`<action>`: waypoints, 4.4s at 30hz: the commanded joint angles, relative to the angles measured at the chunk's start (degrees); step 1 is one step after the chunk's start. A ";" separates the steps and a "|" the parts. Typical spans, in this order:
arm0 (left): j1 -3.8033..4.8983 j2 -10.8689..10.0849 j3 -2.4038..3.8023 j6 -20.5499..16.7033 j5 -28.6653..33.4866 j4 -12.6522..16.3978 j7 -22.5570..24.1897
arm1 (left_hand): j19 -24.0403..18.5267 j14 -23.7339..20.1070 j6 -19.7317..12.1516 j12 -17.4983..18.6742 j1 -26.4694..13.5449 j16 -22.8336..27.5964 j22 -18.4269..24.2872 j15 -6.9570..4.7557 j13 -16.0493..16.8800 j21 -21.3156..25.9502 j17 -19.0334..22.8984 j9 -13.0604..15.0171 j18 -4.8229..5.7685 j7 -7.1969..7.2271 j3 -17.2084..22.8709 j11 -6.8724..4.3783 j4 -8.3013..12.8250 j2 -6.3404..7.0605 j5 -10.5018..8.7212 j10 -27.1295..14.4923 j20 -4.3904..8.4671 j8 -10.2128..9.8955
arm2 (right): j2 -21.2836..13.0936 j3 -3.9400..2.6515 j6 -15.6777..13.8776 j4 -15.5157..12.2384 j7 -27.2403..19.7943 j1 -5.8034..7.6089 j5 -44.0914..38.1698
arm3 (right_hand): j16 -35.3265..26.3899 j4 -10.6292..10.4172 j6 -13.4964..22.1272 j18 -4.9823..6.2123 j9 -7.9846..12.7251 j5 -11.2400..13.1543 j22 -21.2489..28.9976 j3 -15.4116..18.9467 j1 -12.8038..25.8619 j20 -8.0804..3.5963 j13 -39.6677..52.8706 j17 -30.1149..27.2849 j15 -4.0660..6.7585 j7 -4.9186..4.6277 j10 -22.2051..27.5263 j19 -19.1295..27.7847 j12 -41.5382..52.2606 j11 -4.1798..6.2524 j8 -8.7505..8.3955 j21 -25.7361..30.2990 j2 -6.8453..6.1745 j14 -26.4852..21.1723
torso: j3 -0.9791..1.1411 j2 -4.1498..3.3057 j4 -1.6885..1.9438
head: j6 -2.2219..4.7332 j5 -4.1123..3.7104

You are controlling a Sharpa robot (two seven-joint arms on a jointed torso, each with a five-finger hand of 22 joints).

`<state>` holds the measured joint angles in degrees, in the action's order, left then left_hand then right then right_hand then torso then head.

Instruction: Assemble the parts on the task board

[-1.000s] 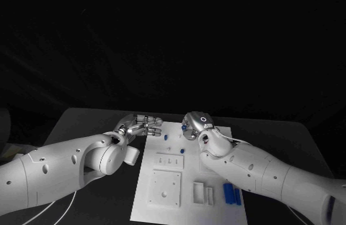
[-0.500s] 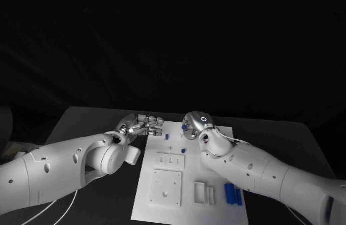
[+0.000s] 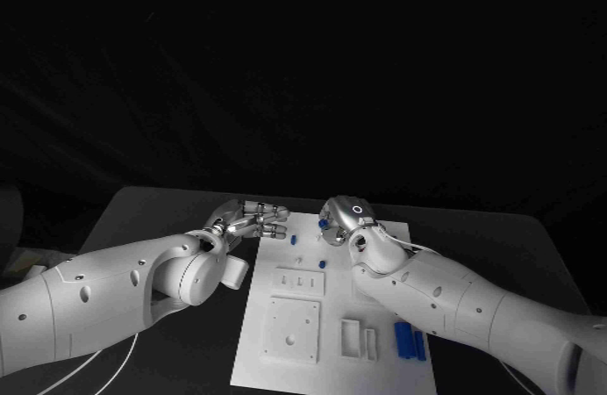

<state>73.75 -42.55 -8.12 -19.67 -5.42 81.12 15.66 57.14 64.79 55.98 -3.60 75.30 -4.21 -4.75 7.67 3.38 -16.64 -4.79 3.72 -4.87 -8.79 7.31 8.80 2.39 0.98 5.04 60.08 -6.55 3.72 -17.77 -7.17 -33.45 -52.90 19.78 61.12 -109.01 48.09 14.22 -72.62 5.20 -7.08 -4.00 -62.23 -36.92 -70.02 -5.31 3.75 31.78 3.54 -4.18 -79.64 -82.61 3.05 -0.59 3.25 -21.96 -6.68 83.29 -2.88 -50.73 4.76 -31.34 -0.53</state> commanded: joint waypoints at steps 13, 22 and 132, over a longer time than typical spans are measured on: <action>0.10 0.34 0.06 0.69 -0.13 -0.05 0.17 | -0.09 -0.36 -0.09 0.08 0.17 -0.18 0.06 -0.15 0.09 -0.22 -0.06 0.03 -0.83 -0.37 -0.06 -0.06 0.32 -0.09 0.14 -0.24 -0.11 -0.12 | 0.20 0.02 1.04 0.23 -1.53 -0.05 1.61 | -0.36 -0.56 1.04 0.29 -0.61 0.44 -0.81 2.01 0.02 0.26 -0.09 -0.02 0.06 -0.26 1.54 -0.75 0.34 -0.38 0.32 1.67 0.57 -0.20 | -0.06 -0.05 -0.18 | -0.20 0.17; 0.10 0.30 0.06 0.70 -0.14 -0.14 0.07 | -0.15 -0.44 -0.17 0.09 0.18 -0.15 0.11 -0.11 0.09 -0.26 -0.05 0.03 -0.83 -0.41 -0.08 -0.01 0.25 0.00 0.08 -0.35 -0.14 -0.13 | 0.31 0.03 -0.01 0.74 -2.80 -0.04 4.28 | -1.26 -3.09 8.17 2.13 2.82 0.73 0.72 3.18 0.75 2.78 -0.31 -0.99 -2.41 -2.28 12.49 -0.83 0.28 -3.89 0.38 4.28 -4.57 -0.77 | -0.02 -0.06 -0.22 | -0.22 0.15; 0.14 -0.16 0.04 2.28 -1.79 -3.06 -0.10 | -0.26 -0.52 -0.25 0.09 0.48 -0.14 0.12 -0.12 0.09 -0.40 -0.04 0.02 -0.85 -0.42 0.03 -0.04 0.75 -0.24 0.28 -0.46 -0.12 -0.13 | -11.19 -5.87 17.33 -2.62 -9.02 -0.52 14.07 | 12.87 -1.60 6.86 -1.36 2.53 -15.50 -17.36 9.86 2.97 -0.18 72.56 31.59 0.70 -0.60 2.56 -3.55 58.17 1.62 0.36 -17.13 1.06 0.22 | 1.12 0.82 -2.10 | -0.46 0.49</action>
<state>73.83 -42.79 -8.13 -18.42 -6.86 77.98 15.44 57.13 64.58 55.78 -3.60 75.31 -4.21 -4.69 7.47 3.38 -16.85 -4.78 3.72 -4.87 -8.99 7.42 8.80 2.81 0.97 5.04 60.08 -6.55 3.72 -29.00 -13.23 -17.32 -55.39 10.54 60.91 -93.27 61.35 12.48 -62.60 4.38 -3.95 -19.46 -74.93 -27.12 -66.48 -5.22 74.95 63.32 3.89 -5.82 -77.10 -83.93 61.41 0.73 3.30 -38.71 -4.94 83.62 -1.76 -49.90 2.65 -31.85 -0.03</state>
